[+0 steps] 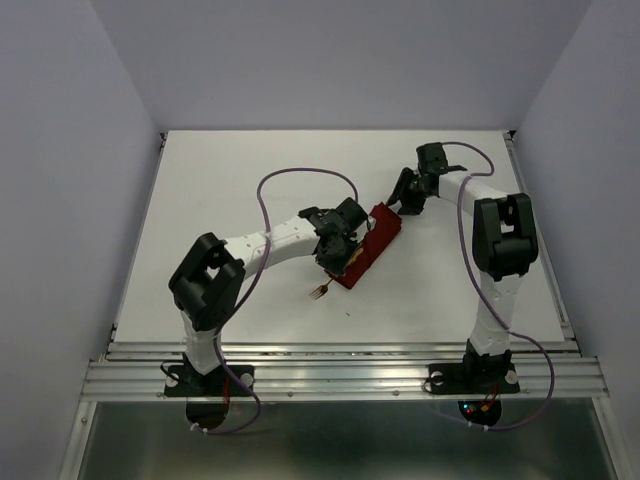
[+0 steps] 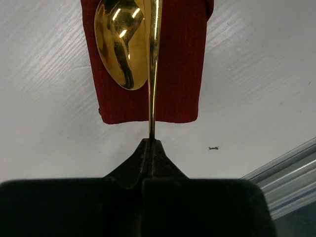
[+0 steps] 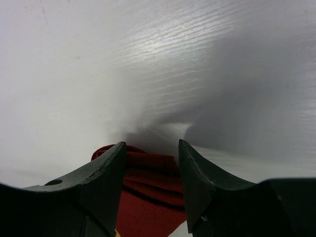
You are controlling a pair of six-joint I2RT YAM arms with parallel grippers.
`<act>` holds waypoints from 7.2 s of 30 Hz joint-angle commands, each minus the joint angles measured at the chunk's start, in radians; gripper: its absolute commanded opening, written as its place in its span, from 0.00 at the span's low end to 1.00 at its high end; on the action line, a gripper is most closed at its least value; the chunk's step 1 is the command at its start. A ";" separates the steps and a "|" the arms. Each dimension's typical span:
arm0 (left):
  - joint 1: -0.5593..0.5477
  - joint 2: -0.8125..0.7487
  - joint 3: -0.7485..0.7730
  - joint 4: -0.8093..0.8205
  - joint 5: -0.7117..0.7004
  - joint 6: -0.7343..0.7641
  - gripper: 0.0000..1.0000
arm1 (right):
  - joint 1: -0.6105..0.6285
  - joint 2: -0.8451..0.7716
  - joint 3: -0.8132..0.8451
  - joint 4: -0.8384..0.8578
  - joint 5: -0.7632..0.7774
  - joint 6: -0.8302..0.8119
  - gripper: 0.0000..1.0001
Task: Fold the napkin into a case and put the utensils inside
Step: Stuff the fork into the folded napkin.
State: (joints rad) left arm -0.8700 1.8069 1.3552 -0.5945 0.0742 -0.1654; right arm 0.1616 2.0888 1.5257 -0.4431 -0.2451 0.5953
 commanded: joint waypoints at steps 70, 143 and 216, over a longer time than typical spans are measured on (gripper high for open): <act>-0.009 0.391 0.521 -0.047 -0.051 -0.060 0.20 | 0.046 -0.055 -0.090 0.040 -0.011 -0.003 0.54; 0.003 0.387 0.532 -0.103 -0.007 0.001 0.32 | 0.073 -0.041 -0.098 0.040 -0.006 0.001 0.55; 0.005 0.195 0.368 -0.061 0.049 -0.052 0.30 | 0.092 -0.236 -0.145 0.030 0.196 0.020 0.71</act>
State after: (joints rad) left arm -0.8669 2.1624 1.7790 -0.6651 0.1268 -0.1944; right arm 0.2443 1.9564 1.3834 -0.4141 -0.1253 0.6189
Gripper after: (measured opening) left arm 0.298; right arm 0.702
